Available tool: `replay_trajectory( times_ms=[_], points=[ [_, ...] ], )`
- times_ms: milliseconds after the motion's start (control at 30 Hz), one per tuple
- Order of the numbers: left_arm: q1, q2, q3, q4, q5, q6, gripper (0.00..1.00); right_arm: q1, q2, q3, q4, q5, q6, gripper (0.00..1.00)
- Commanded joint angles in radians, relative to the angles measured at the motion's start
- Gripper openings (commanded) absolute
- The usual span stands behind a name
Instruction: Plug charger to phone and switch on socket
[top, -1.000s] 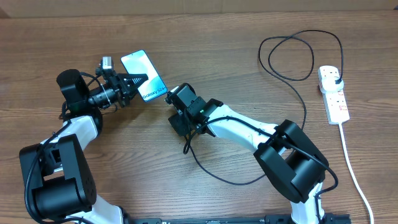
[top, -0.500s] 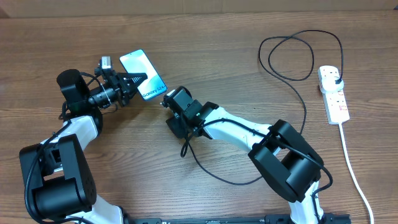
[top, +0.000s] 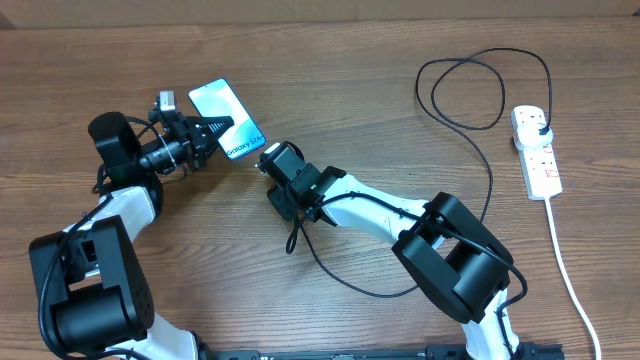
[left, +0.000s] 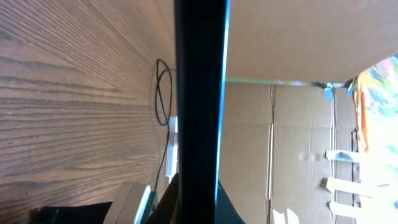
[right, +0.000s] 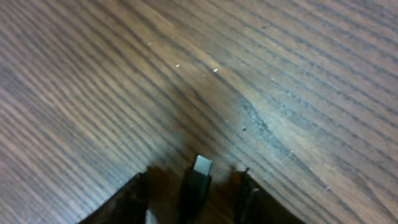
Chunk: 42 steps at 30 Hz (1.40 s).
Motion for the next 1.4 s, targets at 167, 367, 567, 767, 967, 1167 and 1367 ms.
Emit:
replay_trajectory(
  times_ms=[167,367,567,767,967,1167,1367],
  points=[
    [0.018,-0.001,0.024,0.011,0.017,-0.009,0.04,-0.001,0.061,0.006,-0.030,0.016,0.000,0.23],
    [0.018,-0.001,0.024,0.011,0.021,-0.009,0.04,-0.002,0.061,0.006,-0.076,0.030,0.008,0.07],
    [0.018,-0.001,0.024,0.011,0.037,-0.009,0.04,-0.011,0.060,0.008,-0.138,-0.041,0.105,0.04],
    [0.018,-0.001,0.024,0.011,0.058,-0.009,0.04,-0.116,0.059,0.009,-0.099,-0.536,0.253,0.04],
    [0.017,-0.001,0.024,0.012,0.092,-0.009,0.04,-0.270,0.057,0.009,-0.052,-1.076,0.206,0.04],
    [0.002,-0.001,0.024,0.011,0.124,-0.009,0.04,-0.376,0.057,0.009,-0.084,-1.347,0.090,0.04],
    [-0.069,-0.001,0.024,0.011,0.123,-0.003,0.04,-0.395,0.055,0.009,-0.116,-1.508,-0.002,0.04]
  ],
)
